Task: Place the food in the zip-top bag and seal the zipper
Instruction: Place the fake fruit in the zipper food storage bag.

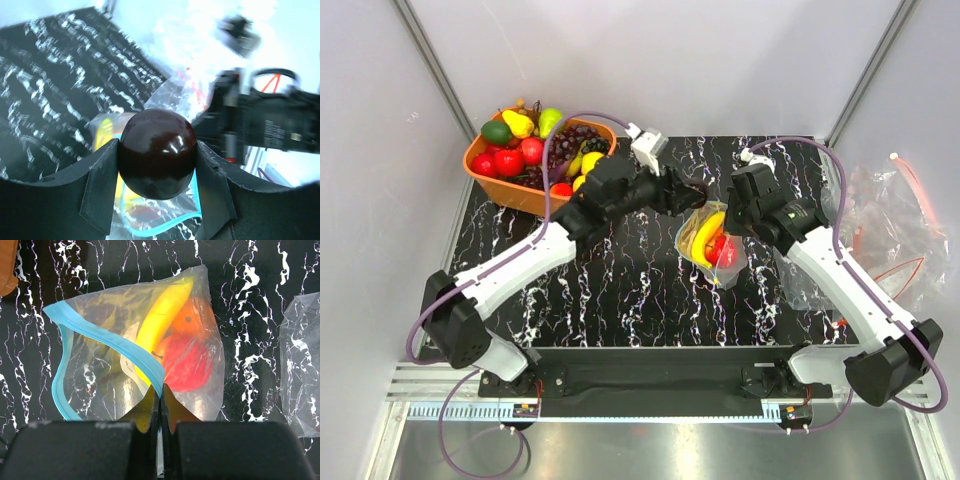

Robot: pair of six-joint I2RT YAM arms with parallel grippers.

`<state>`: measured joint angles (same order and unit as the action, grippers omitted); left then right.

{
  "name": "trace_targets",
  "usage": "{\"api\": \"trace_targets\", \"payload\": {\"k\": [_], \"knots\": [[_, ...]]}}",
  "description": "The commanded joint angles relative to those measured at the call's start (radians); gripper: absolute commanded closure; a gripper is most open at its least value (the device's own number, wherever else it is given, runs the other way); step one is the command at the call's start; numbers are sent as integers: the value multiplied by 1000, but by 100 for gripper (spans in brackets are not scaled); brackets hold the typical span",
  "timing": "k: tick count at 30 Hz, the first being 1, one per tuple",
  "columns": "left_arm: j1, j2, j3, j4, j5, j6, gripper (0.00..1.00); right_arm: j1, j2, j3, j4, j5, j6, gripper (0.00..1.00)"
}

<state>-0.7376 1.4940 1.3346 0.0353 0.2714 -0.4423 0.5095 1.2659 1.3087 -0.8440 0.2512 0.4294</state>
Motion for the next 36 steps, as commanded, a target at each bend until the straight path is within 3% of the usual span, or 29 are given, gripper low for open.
{"api": "trace_targets", "payload": {"k": [1, 5, 18, 24, 28, 30, 31, 33, 36], "knots": [[-55, -29, -35, 209, -93, 99, 62, 6, 9, 52, 6, 33, -14, 100], [-92, -15, -103, 342, -133, 102, 62, 7, 9, 63, 11, 39, -15, 100], [-149, 38, -170, 394, -227, 111, 63, -2, 30, 89, 3, 62, -7, 100], [-189, 43, -206, 443, -259, 160, 56, -6, 36, 100, 3, 63, -1, 100], [-197, 63, -181, 414, -268, 177, 43, -5, 32, 101, 2, 66, 2, 100], [-201, 63, -180, 405, -302, 180, 24, -6, 27, 101, -3, 66, 2, 100], [-204, 63, -178, 403, -307, 182, 20, -8, 29, 101, -3, 69, 2, 100], [-206, 67, -170, 388, -310, 183, 12, -8, 26, 101, -6, 68, 0, 100], [-204, 93, -123, 328, -317, 188, 10, -8, 20, 96, -4, 68, -1, 100]]}}
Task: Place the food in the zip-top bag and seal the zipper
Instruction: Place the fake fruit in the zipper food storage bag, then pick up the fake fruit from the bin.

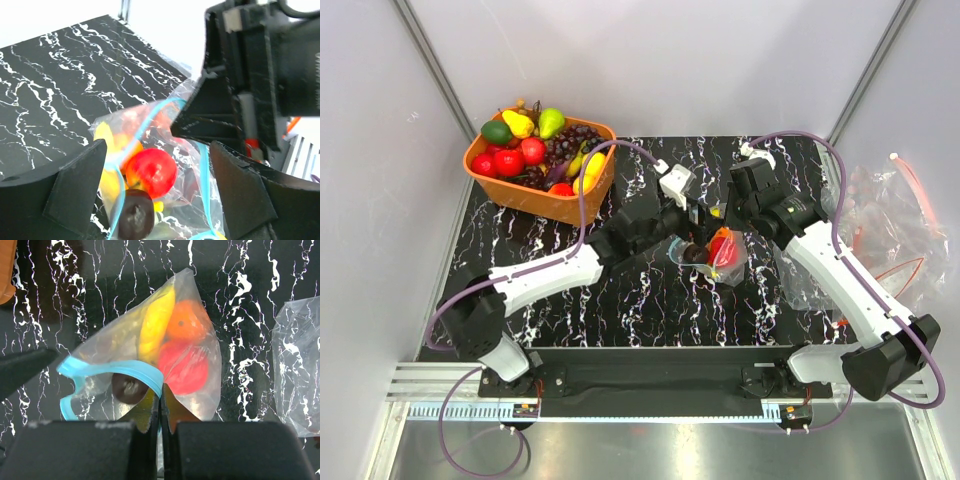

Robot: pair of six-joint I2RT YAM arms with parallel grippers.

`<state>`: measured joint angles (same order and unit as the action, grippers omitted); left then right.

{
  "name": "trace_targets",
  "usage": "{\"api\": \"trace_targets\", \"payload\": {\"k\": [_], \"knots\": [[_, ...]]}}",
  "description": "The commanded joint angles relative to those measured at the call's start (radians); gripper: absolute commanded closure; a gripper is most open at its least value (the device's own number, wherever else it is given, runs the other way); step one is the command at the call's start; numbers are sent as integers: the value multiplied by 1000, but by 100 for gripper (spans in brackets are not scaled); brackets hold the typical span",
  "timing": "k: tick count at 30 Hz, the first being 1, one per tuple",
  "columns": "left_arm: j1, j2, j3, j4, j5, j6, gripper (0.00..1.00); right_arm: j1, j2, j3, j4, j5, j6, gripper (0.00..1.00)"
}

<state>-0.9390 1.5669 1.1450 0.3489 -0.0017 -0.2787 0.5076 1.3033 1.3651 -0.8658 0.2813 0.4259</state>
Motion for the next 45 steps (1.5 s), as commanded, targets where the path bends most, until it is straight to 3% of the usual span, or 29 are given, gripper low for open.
{"api": "trace_targets", "payload": {"k": [1, 8, 11, 14, 18, 20, 23, 32, 40, 45], "knots": [[-1, 27, 74, -4, -46, 24, 10, -7, -18, 38, 17, 38, 4, 100], [-1, -30, 98, -80, -76, 38, 9, -6, -32, 14, 25, 29, -27, 100], [-3, -77, 105, -151, -151, 68, 1, -7, -36, -3, 36, 1, -50, 100], [-1, -125, 114, -223, -253, 117, 1, -7, -32, -6, 34, -19, -64, 100], [14, -153, 153, -341, -537, 186, 1, -9, -30, -11, 36, -37, -69, 100], [58, -148, 203, -450, -611, 184, 1, -11, -32, -12, 39, -37, -65, 100], [158, -156, 243, -591, -589, 145, 1, -12, -33, -14, 42, -42, -64, 99], [495, -216, 265, -731, -457, 32, 1, -14, -58, -40, 56, -28, -59, 100], [732, 13, 568, -1011, -514, 76, 1, -14, -84, -41, 60, -7, -64, 100], [838, 240, 875, -1221, -420, 150, 1, -14, -73, -12, 47, -14, -49, 100]]}}
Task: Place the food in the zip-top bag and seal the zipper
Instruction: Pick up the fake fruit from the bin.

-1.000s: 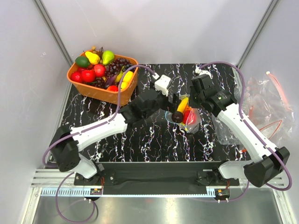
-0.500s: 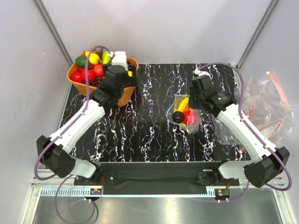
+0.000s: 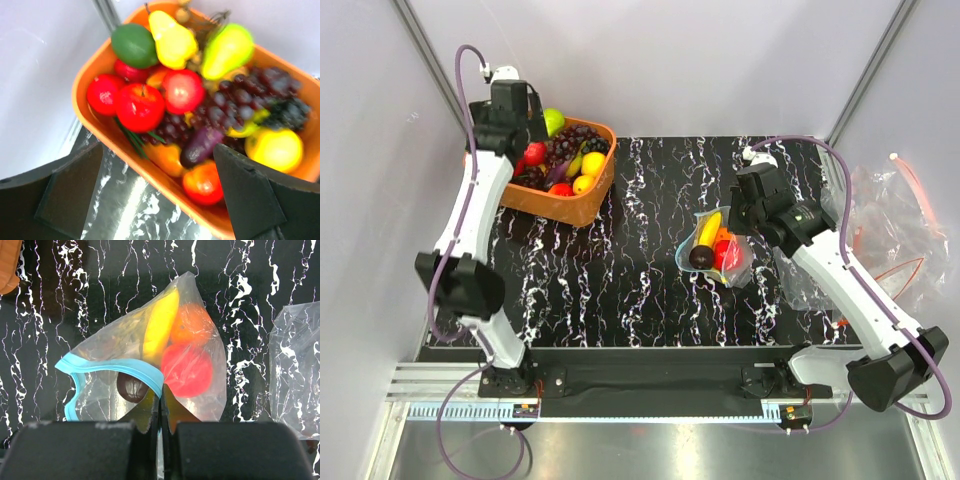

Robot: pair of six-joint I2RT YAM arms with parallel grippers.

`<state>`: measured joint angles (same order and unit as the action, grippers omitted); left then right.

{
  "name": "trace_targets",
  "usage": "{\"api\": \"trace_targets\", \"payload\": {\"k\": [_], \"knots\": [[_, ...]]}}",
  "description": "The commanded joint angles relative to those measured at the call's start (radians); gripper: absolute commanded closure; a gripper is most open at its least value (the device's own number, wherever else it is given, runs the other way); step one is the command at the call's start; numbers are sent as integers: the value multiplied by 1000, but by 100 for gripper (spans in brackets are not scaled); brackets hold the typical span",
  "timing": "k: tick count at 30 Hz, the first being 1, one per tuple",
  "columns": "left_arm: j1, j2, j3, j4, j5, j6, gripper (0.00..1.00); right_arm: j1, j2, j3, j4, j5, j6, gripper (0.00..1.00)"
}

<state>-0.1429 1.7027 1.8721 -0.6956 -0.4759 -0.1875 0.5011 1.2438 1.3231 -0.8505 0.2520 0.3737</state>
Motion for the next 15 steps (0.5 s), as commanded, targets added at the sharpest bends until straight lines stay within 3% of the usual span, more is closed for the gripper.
{"api": "trace_targets", "payload": {"k": [1, 5, 10, 15], "knots": [[69, 183, 247, -211, 68, 68, 1, -7, -7, 33, 30, 9, 5, 100], [112, 320, 358, -285, 95, 100, 1, -7, 5, 39, 44, -14, 8, 100], [141, 321, 237, -144, 121, 114, 1, -9, 28, 47, 39, -22, 10, 100], [175, 363, 240, -133, 141, 125, 1, -7, 11, 8, 60, -26, 13, 100]]}}
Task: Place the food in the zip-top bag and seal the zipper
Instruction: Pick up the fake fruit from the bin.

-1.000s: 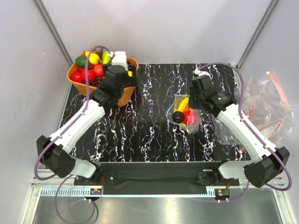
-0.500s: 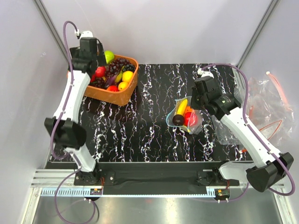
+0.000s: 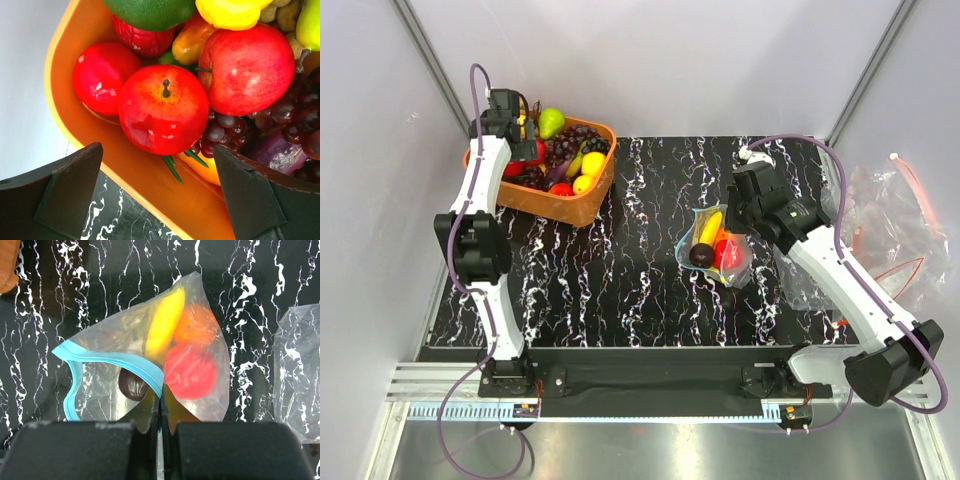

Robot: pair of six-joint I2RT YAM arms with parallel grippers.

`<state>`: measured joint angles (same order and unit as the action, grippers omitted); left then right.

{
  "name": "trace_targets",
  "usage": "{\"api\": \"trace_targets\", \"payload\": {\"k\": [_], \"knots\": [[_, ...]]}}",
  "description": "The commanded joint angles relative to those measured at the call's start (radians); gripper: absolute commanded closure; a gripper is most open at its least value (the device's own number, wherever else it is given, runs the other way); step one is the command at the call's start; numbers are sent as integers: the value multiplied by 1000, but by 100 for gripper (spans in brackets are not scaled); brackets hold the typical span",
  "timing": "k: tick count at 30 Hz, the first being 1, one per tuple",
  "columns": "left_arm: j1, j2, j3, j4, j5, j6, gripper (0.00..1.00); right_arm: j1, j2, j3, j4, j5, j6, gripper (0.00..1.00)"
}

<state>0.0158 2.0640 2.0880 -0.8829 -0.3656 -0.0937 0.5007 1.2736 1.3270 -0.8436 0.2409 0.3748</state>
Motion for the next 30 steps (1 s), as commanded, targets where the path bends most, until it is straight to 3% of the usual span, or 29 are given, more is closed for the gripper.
{"api": "trace_targets", "payload": {"k": [1, 3, 11, 14, 15, 16, 19, 30], "knots": [[18, 16, 26, 52, 45, 28, 2, -7, -20, 0, 57, -12, 12, 100], [24, 24, 21, 56, 68, 26, 6, -7, -16, -5, 60, -11, 12, 100], [29, 41, -5, 88, 94, 26, 7, -7, -25, -11, 71, -25, 22, 100], [30, 50, 1, 88, 119, 25, 24, -7, -29, -14, 69, -23, 16, 100], [32, 47, 4, 87, 129, 22, 40, -7, -29, -15, 69, -23, 15, 100], [33, 44, 6, 88, 142, 19, 47, -7, -28, -15, 69, -20, 13, 100], [32, 4, -19, 108, 185, 6, 60, -7, -26, -14, 69, -18, 13, 100], [27, -332, -310, 317, 418, -49, 61, -7, -26, -14, 72, -40, 21, 100]]}}
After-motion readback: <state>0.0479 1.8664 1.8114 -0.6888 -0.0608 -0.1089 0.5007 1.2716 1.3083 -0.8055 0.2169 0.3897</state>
